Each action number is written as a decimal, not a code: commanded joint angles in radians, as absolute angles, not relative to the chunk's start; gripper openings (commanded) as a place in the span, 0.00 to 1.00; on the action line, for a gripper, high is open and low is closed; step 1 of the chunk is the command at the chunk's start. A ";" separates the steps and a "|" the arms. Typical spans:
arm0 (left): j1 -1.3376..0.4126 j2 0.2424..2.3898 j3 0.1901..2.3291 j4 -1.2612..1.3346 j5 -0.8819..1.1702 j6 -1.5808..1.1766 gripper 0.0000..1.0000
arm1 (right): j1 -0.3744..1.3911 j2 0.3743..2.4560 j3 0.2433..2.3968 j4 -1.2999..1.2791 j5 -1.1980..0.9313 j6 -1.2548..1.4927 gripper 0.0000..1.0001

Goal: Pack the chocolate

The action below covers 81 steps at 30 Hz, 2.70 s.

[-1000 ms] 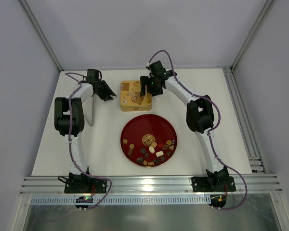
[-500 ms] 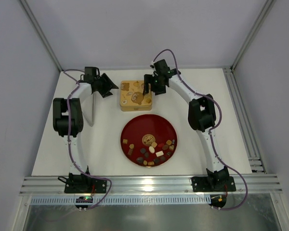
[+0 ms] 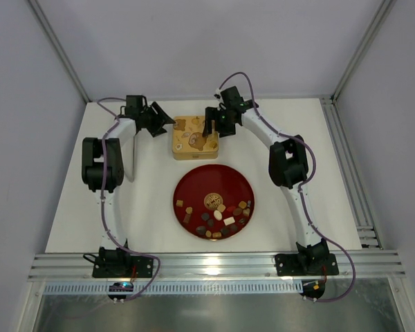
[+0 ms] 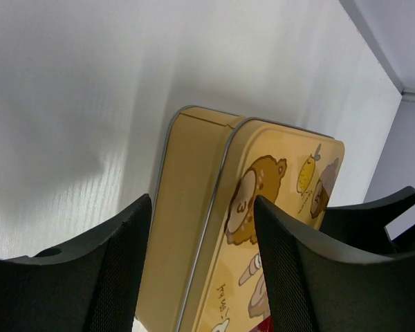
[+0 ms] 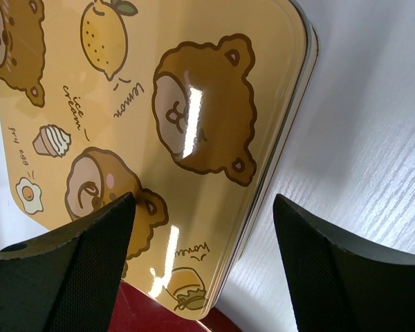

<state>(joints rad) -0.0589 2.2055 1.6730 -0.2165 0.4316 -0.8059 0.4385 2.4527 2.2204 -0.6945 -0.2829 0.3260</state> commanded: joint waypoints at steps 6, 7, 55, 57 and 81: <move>-0.069 2.261 1.735 -0.175 0.437 -0.824 0.60 | 0.416 2.483 2.260 -0.670 -0.305 0.356 0.81; -0.069 2.264 1.735 -0.175 0.434 -0.825 0.60 | 0.413 2.485 2.260 -0.669 -0.305 0.357 0.81; -0.117 2.247 1.813 -0.492 0.275 -0.692 0.56 | 0.364 2.369 2.108 -0.520 -0.232 0.471 0.56; -0.115 2.238 1.825 -0.495 0.276 -0.680 0.57 | 0.362 2.346 2.102 -0.522 -0.232 0.466 0.56; -0.104 1.594 1.372 -0.476 0.305 -0.562 0.68 | 0.336 1.561 1.467 -0.301 -0.120 0.402 0.73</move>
